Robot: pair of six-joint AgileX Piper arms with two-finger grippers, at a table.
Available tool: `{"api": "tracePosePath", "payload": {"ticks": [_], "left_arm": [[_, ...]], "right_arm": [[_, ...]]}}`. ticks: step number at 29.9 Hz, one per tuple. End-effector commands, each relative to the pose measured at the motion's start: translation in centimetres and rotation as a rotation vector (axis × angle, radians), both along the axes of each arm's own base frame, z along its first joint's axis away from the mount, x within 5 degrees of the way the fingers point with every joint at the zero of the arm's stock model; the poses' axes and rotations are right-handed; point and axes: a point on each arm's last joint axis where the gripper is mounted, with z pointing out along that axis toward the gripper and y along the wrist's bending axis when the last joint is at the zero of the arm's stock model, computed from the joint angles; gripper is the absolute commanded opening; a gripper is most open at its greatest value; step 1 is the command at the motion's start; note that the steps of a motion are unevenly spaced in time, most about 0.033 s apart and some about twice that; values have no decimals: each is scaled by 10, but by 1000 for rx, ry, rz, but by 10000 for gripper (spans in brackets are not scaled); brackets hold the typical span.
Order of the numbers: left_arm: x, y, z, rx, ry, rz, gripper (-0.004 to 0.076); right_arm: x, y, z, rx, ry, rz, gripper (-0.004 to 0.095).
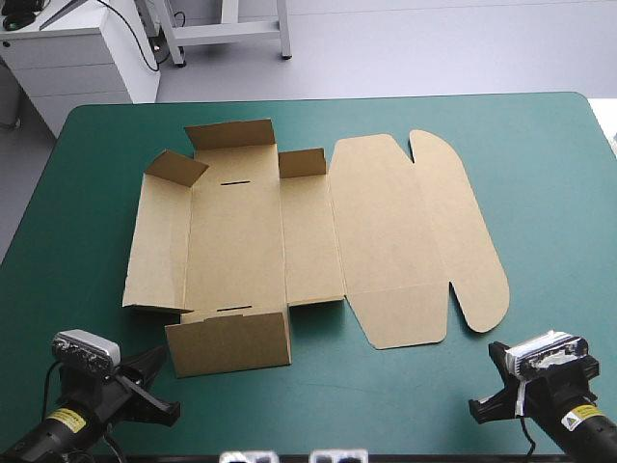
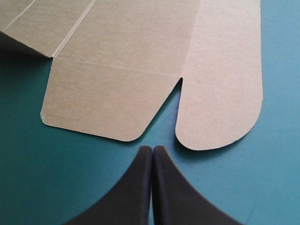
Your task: Fold the box
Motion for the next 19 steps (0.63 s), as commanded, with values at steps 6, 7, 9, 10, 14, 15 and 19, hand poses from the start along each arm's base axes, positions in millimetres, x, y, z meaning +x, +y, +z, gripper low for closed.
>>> {"api": "tracePosePath", "payload": {"ticks": [6,7,9,10,14,15,19], "left_arm": [[2,0,16,-43,-73,14,-8],[2,0,16,-43,-73,14,-8],[2,0,16,-43,-73,14,-8],[2,0,16,-41,-74,13,-8],[2,-1,16,-38,-73,11,-8],[2,-1,16,-38,-73,11,-8],[2,-1,16,-38,-73,11,-8]], "right_arm": [[3,0,15,23,-80,-15,-20],[3,0,15,23,-80,-15,-20],[3,0,15,23,-80,-15,-20],[3,0,15,23,-80,-15,-20],[3,0,15,23,-80,-15,-20],[3,0,15,23,-80,-15,-20],[3,0,15,23,-80,-15,-20]]}}
